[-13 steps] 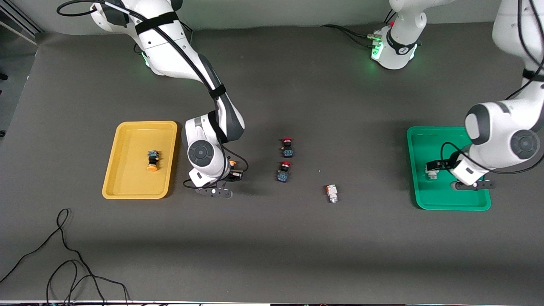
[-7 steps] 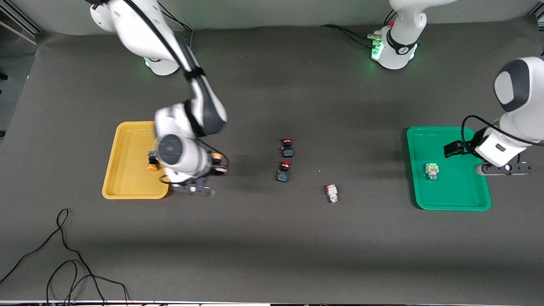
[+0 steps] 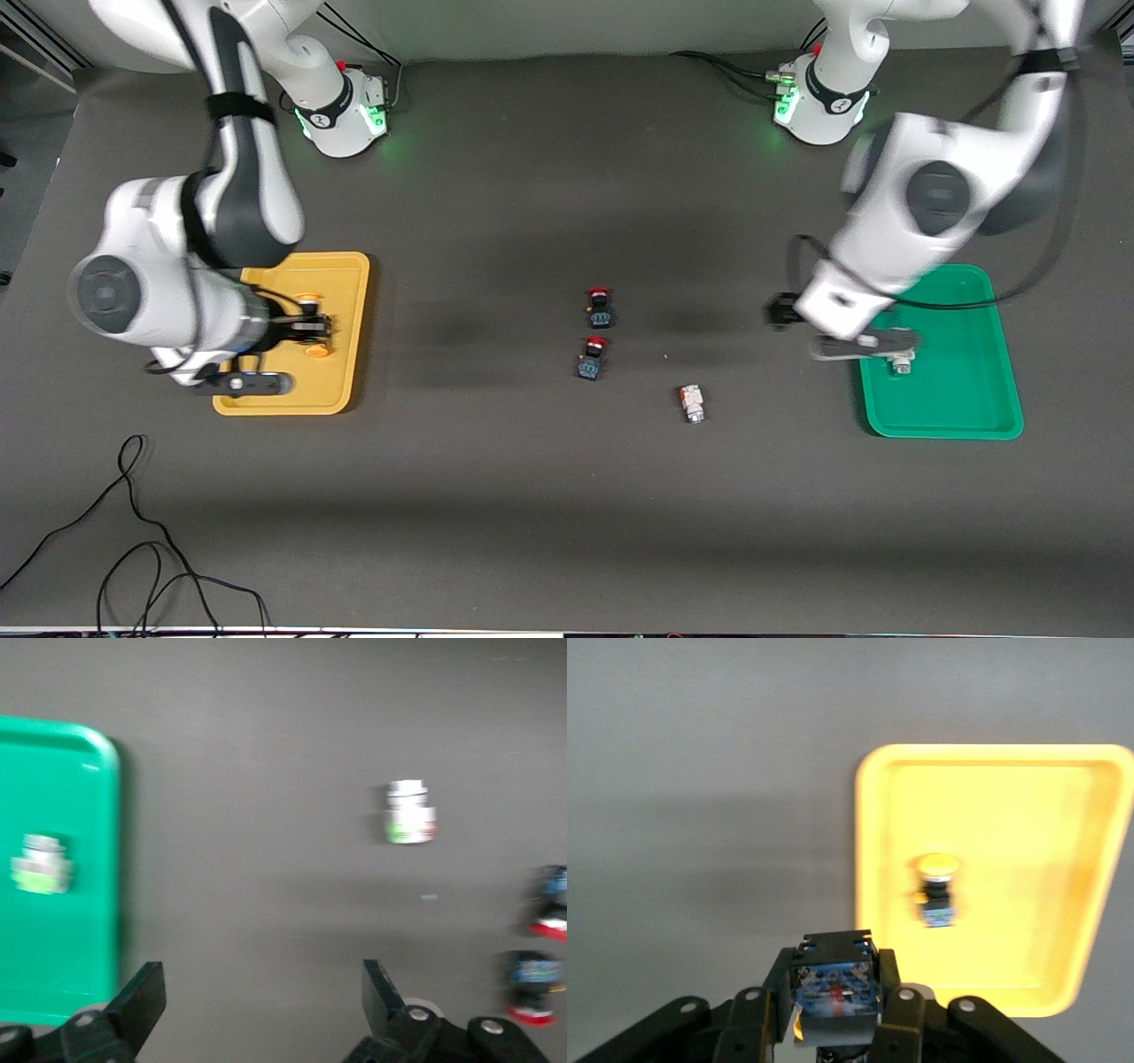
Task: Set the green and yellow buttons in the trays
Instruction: 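Place the second yellow button in the yellow tray while the left gripper reaches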
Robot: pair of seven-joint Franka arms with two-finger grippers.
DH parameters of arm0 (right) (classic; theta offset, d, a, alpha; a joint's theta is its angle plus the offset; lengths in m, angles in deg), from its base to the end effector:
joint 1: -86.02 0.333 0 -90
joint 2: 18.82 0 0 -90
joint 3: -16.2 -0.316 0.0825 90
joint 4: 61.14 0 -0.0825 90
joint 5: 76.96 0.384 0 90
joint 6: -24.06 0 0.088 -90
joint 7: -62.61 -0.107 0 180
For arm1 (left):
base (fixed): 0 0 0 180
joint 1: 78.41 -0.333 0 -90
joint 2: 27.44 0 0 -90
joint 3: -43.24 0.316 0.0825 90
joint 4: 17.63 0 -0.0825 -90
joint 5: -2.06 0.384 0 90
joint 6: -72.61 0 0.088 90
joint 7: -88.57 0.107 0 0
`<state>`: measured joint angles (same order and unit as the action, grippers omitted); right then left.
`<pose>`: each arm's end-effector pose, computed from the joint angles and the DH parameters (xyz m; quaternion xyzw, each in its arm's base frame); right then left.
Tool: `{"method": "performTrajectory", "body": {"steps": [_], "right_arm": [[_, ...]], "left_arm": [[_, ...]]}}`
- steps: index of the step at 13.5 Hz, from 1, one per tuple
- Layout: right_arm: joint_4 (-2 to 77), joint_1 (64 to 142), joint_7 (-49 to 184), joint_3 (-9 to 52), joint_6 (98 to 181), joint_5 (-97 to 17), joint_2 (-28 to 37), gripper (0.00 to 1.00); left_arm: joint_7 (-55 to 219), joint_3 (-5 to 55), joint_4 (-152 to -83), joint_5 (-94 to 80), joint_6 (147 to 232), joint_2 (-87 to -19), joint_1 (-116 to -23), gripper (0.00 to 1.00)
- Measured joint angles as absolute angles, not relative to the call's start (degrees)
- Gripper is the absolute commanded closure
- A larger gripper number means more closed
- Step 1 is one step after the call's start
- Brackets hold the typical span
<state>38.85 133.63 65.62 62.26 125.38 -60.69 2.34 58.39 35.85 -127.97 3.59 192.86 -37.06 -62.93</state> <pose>0.6023 0.0805 0.3985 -0.9938 0.0024 0.1113 0.0039 0.5511 -0.2282 0.4047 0.9983 0.0580 0.0033 0.0007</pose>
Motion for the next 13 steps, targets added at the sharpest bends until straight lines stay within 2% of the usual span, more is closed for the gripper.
{"method": "performTrajectory", "body": {"steps": [3, 6, 10, 13], "right_arm": [[45.1, 133.5, 74.7, 66.0, 131.7, -60.7, 2.4, 1.0], [53.6, 133.4, 81.3, 67.1, 143.4, -60.8, 2.4, 1.0], [65.5, 133.4, 86.8, 67.1, 160.9, -60.8, 3.2, 1.0], [68.6, 133.5, 87.7, 66.8, 166.4, -60.3, 4.4, 1.0]], "left_arm": [[44.6, 35.8, -120.6, 3.7, 192.9, -43.7, -55.5, 0.01], [41.9, 36.5, -116.7, 3.7, 195.1, -49.8, -55.1, 0.01], [41.2, 37.0, -114.1, 3.8, 200.8, -59.0, -55.3, 0.01], [41.2, 37.2, -113.7, 5.0, 205.5, -63.9, -55.3, 0.01]]}}
